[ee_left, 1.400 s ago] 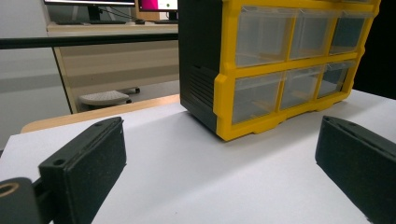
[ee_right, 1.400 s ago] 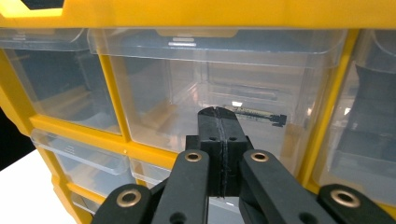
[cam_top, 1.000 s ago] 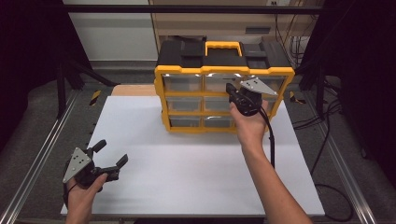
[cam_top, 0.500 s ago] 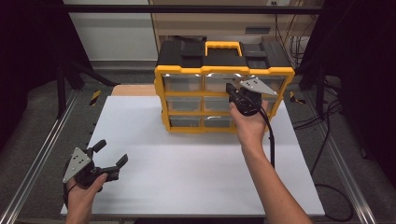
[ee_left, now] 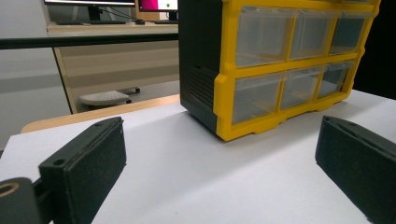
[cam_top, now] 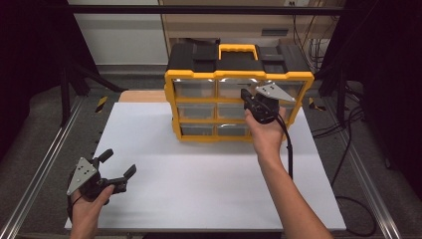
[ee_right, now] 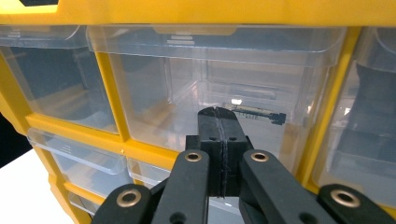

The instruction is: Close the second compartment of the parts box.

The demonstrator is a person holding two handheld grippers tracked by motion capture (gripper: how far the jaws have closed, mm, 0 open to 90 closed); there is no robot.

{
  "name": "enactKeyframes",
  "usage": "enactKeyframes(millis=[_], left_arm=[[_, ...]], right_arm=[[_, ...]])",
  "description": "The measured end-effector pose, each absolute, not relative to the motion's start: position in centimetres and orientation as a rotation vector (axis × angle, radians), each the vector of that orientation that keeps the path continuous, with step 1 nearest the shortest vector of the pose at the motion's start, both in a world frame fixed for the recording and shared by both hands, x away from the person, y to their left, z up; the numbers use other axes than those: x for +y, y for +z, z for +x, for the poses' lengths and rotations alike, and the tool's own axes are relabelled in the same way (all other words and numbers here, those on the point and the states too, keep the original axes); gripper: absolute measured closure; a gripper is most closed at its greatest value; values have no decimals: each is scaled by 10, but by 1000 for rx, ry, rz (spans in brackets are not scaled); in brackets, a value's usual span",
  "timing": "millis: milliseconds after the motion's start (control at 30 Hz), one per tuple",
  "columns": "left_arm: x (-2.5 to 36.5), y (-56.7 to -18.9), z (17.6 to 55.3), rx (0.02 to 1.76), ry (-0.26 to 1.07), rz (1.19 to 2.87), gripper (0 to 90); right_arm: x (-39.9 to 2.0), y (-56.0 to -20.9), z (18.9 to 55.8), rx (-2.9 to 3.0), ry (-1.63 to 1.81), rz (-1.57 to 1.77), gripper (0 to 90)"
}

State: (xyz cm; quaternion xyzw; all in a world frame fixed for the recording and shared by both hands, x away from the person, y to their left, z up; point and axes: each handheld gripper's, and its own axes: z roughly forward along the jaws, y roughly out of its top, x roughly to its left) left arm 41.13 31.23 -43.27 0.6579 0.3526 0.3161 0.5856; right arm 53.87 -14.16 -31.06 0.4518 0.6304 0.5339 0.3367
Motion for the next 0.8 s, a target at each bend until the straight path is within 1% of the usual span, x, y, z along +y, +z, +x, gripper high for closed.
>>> enactKeyframes(millis=[800], left_arm=[[312, -433, 412, 822, 737, 1535, 20]], right_arm=[[-144, -309, 534, 1649, 1391, 1166, 900]])
